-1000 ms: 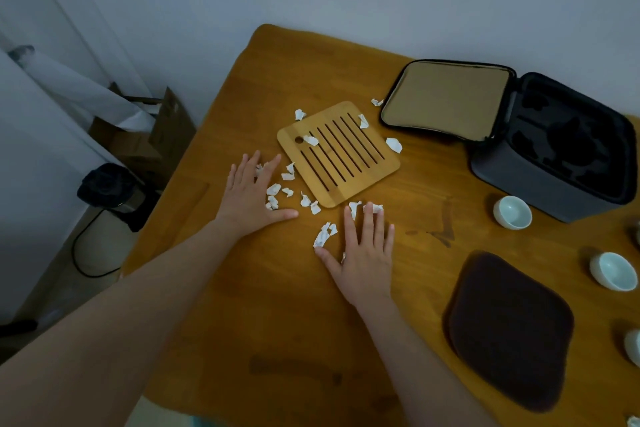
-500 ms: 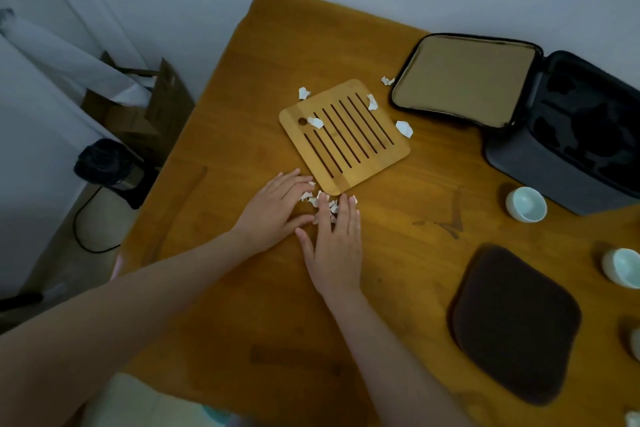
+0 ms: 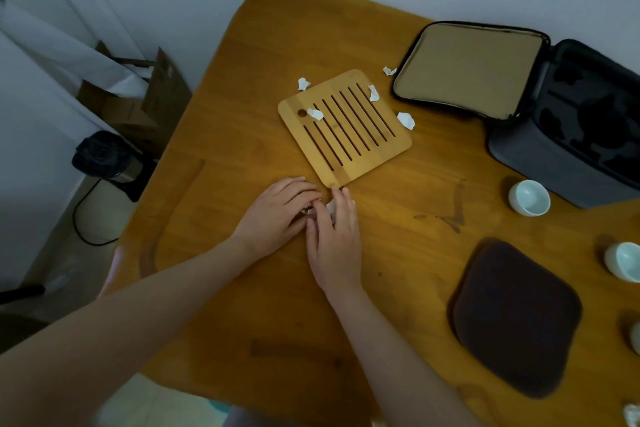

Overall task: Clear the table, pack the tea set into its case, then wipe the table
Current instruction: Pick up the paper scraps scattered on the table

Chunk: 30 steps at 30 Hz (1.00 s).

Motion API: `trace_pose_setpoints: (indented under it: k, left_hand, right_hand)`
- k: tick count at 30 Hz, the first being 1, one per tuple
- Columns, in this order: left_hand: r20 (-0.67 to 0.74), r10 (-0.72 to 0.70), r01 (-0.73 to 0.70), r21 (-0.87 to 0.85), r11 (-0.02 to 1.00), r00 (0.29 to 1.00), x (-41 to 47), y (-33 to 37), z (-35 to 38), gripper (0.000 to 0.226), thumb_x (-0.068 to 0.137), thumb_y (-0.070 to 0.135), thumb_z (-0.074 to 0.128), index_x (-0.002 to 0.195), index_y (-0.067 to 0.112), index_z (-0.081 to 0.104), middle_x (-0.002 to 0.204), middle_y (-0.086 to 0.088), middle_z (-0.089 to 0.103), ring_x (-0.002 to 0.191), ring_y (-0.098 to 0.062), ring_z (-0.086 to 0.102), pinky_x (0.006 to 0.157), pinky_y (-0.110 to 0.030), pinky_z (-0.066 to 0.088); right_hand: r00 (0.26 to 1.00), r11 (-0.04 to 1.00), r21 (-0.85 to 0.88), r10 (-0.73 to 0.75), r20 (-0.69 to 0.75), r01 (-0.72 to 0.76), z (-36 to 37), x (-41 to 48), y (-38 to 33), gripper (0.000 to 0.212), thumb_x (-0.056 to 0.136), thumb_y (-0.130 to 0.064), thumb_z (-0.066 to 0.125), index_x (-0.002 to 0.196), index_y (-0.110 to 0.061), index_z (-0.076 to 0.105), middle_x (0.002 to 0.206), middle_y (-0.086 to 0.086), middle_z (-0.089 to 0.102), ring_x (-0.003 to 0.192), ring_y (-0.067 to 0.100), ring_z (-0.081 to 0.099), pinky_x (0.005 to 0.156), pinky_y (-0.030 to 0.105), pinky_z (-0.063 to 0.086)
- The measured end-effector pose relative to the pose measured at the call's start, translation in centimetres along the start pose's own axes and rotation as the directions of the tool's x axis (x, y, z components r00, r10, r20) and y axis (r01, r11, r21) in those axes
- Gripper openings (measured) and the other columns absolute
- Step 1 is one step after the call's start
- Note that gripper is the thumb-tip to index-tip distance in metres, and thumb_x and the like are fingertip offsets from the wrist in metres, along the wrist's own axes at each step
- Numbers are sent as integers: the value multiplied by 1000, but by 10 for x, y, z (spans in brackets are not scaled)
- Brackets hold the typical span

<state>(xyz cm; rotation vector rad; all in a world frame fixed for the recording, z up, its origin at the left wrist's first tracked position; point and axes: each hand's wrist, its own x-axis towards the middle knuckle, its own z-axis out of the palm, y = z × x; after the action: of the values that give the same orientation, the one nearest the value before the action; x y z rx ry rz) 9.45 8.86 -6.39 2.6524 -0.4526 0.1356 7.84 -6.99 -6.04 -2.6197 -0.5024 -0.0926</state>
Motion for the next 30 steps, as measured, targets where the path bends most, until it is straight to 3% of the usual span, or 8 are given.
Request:
trace_pose_setpoints:
  k: [5, 11, 14, 19, 23, 27, 30]
  left_hand:
    - [-123, -84, 97, 103, 990, 989, 1, 2, 2, 25, 97, 33, 49, 109, 20, 66, 112, 1, 60, 104, -20, 53, 83, -36, 45]
    - [-166, -84, 108, 141, 984, 983, 1, 4, 4, 22, 98, 30, 47, 93, 16, 63, 93, -3, 56, 81, -17, 53, 62, -29, 48]
    - [-167, -100, 126, 147, 981, 981, 1, 8, 2, 26, 96, 35, 45, 84, 16, 59, 83, -1, 54, 71, -14, 52, 52, -24, 42]
    - [-217, -120, 160, 174, 972, 969, 0, 8, 0, 31, 96, 36, 45, 74, 16, 56, 69, 2, 53, 60, -12, 50, 45, -22, 36]
    - [-251, -155, 196, 147, 970, 956, 5, 7, 0, 34, 95, 34, 45, 67, 16, 50, 56, 4, 48, 47, -10, 43, 37, -23, 31]
    - [-293, -253, 280, 52, 959, 922, 10, 4, -4, 32, 93, 28, 48, 63, 17, 42, 53, 6, 38, 45, -8, 30, 42, -19, 16]
    - [-283, -459, 433, -151, 889, 843, 16, 4, -6, 32, 93, 18, 55, 64, 17, 40, 57, 4, 36, 48, -10, 31, 43, -22, 24]
  right_hand:
    - [1000, 997, -82, -8, -12, 7, 5, 3, 3, 31, 99, -20, 51, 128, -10, 58, 137, 16, 51, 130, 31, 45, 111, 49, 36]
    - [994, 988, -153, -37, -105, 21, 5, 0, 2, 22, 97, -24, 56, 113, -12, 65, 110, 9, 61, 103, 24, 55, 86, 38, 47]
    - [985, 979, -198, -71, -159, 39, 3, 3, 3, 19, 98, -29, 52, 96, -14, 63, 91, 4, 58, 80, 19, 52, 67, 31, 41]
    - [957, 955, -264, -196, -215, 136, -1, 14, 11, 33, 98, -34, 54, 71, -17, 56, 64, -2, 47, 52, 11, 39, 48, 22, 25]
    - [949, 972, -193, -181, -259, 133, -1, 25, 20, 40, 97, -33, 55, 61, -15, 57, 53, -3, 49, 41, 8, 36, 40, 20, 23]
    - [948, 985, -95, -162, -273, 141, 0, 28, 24, 41, 94, -25, 55, 55, -13, 57, 47, -3, 48, 37, 8, 35, 39, 18, 23]
    - [972, 990, 139, 41, -233, -8, -9, 32, 24, 44, 96, -24, 51, 52, -16, 49, 46, -8, 38, 38, 6, 30, 40, 18, 22]
